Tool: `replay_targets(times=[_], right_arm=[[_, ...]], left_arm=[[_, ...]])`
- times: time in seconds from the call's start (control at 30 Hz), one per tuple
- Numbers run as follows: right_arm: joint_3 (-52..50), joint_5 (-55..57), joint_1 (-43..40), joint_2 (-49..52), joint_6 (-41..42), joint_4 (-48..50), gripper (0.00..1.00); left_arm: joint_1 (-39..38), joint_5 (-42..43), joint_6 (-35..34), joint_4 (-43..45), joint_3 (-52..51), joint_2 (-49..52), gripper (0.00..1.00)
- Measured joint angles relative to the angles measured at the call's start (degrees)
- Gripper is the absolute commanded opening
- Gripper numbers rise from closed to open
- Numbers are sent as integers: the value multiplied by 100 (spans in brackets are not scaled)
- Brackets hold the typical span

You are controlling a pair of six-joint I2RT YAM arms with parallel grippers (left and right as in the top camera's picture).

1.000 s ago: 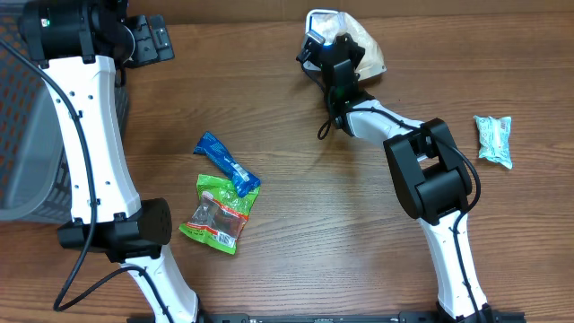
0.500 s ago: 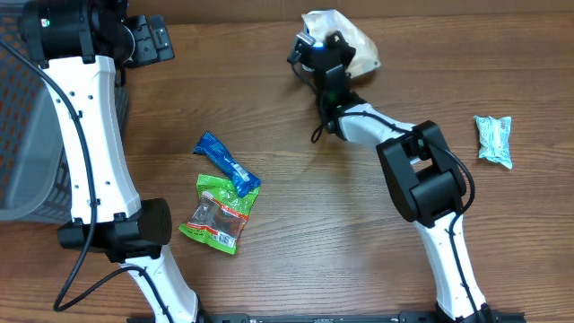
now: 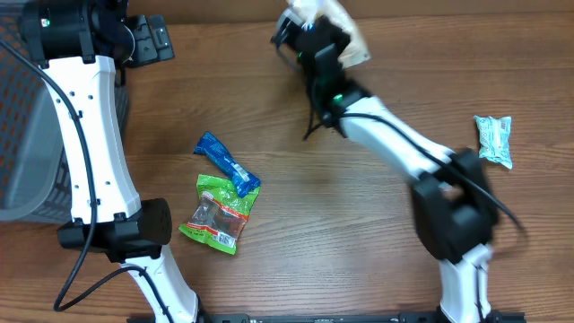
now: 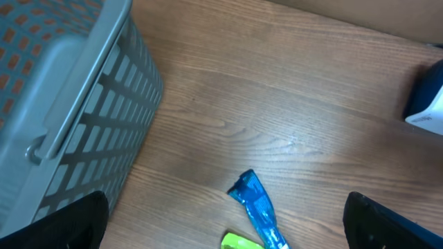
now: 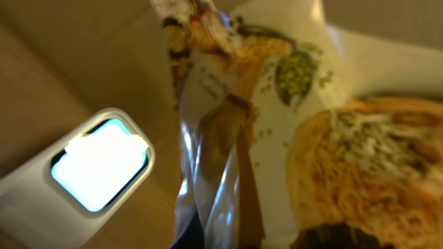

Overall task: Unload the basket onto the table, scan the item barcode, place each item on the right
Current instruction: 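Carry the beige bag to the right edge and release it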

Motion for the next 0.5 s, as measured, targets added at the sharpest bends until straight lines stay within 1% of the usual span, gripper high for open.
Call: replay_targets(times=[0.03,0.1,0.13,0.2,0.23,0.27,0.3,0.37,0.4,0.5], right_arm=[[33,-155,-44,-533,654,-831,4],[59,-321,-136,-1200,1495,-1679,13],[83,-466,-234,-1589,2024,-2306,14],[90,-627,-533,-2249,2968,-3362,14],[122,-713,-820,-2603,3565,-4081,7],[118,-763,-1248,-2962,4225,-4789,4],[142,-826,-1427,-3032,4450,-4953,4],[142,-1510,-2424,-3261,5410,-6006,4],[116,-1912,-2855,-3248,5617,-6144,4],[-214,-3493,-4120,-3034,5814,-6177,4]], left_arm=[[0,0,0,13,0,0,100],[0,0,0,9,0,0,100],[0,9,0,7,0,0,100],[0,2,2,11,0,0,100],[0,0,0,4,0,0,100],[0,4,0,17,0,0,100],[0,2,0,-4,0,0,100],[0,4,0,7,0,0,100],[0,2,0,11,0,0,100],[0,4,0,11,0,0,100]])
